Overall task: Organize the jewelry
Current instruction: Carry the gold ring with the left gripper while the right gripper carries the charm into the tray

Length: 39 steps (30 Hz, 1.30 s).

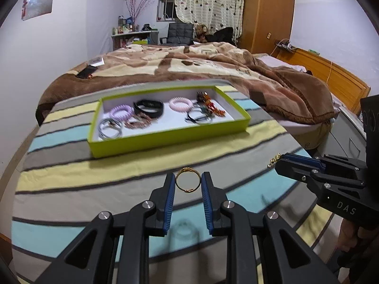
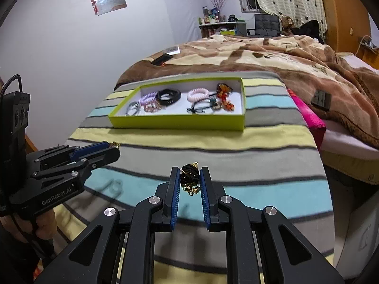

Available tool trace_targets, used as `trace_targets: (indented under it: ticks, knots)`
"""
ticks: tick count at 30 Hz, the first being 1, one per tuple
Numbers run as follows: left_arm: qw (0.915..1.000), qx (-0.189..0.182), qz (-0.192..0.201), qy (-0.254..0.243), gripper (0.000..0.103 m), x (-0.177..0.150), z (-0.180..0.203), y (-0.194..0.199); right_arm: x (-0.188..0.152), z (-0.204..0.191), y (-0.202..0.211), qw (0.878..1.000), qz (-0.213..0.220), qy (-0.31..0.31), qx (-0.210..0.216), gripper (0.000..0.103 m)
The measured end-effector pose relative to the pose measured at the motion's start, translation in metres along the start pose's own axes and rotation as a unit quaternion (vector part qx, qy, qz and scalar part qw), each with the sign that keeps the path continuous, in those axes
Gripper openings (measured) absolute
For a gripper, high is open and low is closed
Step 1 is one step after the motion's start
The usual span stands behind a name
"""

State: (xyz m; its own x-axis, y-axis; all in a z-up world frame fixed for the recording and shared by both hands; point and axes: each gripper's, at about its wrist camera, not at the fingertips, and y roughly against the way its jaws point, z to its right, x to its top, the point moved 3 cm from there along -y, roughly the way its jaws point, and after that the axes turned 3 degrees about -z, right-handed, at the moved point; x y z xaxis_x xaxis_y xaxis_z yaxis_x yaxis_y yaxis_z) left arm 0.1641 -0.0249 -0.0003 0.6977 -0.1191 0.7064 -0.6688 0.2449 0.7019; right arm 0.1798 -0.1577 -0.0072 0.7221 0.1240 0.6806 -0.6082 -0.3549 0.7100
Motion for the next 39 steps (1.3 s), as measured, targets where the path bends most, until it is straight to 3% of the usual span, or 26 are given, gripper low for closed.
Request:
trace_targets:
  ticks: [18, 27, 39]
  knots:
    - [0.9993, 0.025, 0.027, -0.001, 0.023, 0.054, -0.047, -0.023, 0.072, -0.013, -0.04, 0.999, 0.017, 0.034, 0.009, 0.017]
    - [0.9994, 0.032, 0.013, -0.001, 0.023, 0.072, -0.064, -0.056, 0.091, -0.017, -0.083, 0.999, -0.003, 0.042, 0.013, 0.017]
    - [0.9992, 0.025, -0.03, -0.002, 0.024, 0.066, -0.074, -0.092, 0.093, -0.014, -0.132, 0.998, -0.048, 0.043, 0.02, 0.017]
